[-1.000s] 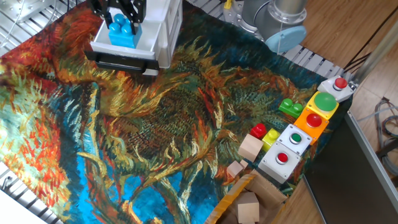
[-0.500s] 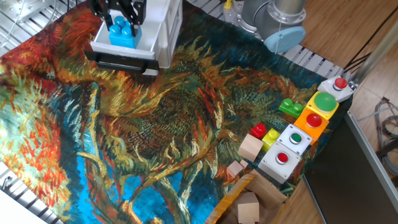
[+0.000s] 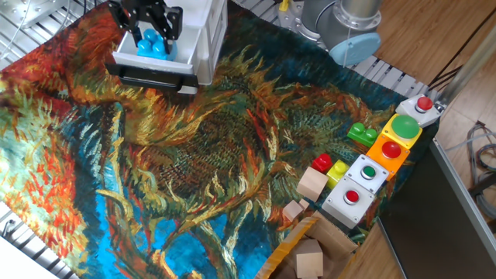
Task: Put things in the drawer
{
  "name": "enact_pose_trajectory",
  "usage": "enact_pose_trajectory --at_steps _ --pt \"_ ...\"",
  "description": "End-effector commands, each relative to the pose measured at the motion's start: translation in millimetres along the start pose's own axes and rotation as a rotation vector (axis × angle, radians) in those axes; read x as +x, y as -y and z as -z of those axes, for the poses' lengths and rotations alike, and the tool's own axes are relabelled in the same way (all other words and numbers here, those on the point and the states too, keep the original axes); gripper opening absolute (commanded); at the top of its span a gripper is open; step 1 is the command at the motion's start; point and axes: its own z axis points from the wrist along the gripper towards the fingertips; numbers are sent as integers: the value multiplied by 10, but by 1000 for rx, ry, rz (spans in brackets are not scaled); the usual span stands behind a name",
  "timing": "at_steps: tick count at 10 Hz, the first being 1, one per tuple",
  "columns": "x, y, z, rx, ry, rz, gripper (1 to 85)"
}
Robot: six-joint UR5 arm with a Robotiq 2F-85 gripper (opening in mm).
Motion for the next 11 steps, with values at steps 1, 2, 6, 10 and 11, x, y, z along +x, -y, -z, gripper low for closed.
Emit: enact_pose_trajectory --at_steps 1,2,6,10,11 --pt "-38 -84 -108 -25 19 -9 43" --pt "-35 -78 -115 -24 18 0 100" --pt "-83 -56 -138 -20 37 53 323" --pt "-84 -23 -121 -16 40 75 460" --pt "-80 -11 -115 -15 40 78 483"
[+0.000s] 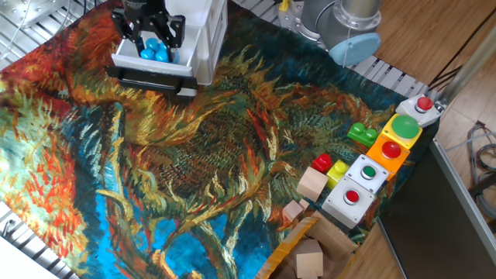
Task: Put things in the drawer
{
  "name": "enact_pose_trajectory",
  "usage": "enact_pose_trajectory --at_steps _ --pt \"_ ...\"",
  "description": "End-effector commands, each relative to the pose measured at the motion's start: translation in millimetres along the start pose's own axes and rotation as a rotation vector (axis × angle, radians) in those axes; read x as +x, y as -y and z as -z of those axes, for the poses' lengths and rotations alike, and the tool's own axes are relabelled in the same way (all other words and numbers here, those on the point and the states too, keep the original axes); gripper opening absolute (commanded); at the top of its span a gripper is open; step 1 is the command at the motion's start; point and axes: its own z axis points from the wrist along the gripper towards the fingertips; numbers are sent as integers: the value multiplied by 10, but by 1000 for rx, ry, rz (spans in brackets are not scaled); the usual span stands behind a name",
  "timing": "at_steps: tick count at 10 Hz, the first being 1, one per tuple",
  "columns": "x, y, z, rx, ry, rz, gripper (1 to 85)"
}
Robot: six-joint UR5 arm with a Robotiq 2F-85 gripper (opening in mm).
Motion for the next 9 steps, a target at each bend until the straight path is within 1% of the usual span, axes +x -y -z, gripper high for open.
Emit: enact_pose_trajectory --at_steps 1,4,6,8,9 --pt "-24 16 31 -4 14 12 513" --pt "-4 1 62 -13 12 16 600" --pt "23 28 70 -7 4 26 673" --pt "27 37 93 -6 5 36 707" --pt "26 19 154 -15 8 37 707"
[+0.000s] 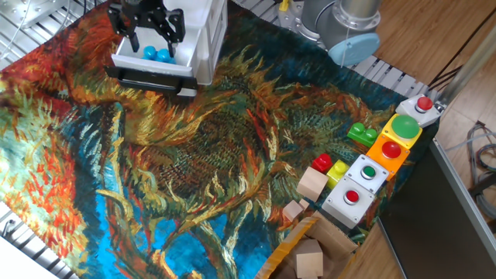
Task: Put things in the drawer
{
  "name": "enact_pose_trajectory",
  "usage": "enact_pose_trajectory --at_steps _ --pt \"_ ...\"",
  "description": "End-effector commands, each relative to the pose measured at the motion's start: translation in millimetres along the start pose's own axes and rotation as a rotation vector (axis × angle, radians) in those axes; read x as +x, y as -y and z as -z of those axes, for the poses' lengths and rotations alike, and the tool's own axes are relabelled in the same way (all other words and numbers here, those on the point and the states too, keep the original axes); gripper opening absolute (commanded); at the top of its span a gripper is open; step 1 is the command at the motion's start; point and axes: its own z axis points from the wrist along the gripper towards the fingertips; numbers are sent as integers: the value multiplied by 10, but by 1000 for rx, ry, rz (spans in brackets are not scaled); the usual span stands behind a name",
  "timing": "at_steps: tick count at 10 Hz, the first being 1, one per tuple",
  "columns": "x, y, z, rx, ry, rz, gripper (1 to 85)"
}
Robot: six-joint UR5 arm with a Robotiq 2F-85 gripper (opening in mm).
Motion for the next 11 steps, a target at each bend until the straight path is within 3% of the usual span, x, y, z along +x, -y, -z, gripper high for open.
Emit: enact_pose_trajectory --at_steps 1,4,5,6,7,11 --pt "-2 -60 176 -22 6 4 707" --pt "-52 -164 552 -43 -30 -4 700" --pt "-140 -153 613 -31 -34 -23 513" --pt "-184 -70 647 19 -55 -47 80" --pt "-234 -86 698 28 -58 -61 13" --pt "-258 -82 697 30 -48 -64 13"
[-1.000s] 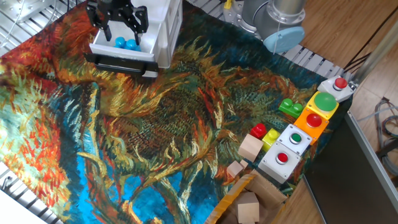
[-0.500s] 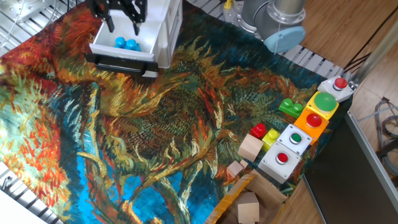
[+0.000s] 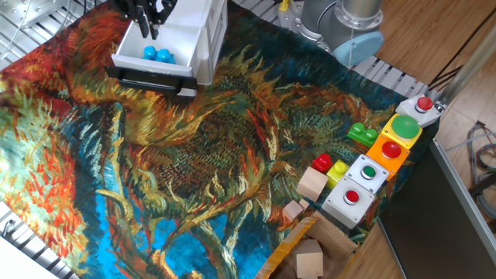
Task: Put things in the drawer
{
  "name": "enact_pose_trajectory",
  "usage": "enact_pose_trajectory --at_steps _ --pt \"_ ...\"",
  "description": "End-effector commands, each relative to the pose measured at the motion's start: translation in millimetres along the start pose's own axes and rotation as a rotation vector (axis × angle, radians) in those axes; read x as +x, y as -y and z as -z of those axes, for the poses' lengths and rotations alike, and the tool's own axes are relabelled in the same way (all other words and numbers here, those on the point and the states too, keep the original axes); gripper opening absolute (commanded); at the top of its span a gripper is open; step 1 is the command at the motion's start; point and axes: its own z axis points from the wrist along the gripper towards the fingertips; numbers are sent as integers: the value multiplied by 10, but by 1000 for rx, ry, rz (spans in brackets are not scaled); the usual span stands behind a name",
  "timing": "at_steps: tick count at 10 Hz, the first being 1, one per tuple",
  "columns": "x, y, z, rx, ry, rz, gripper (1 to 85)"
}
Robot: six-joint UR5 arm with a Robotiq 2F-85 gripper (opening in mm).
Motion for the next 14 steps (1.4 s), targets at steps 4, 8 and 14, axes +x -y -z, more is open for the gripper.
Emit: enact_pose_trajectory --at_steps 4,8,14 --pt "-343 -71 -39 -12 25 -22 13" --pt "-652 -177 -160 -24 35 -44 13" --pt "-698 15 -343 16 9 -51 13"
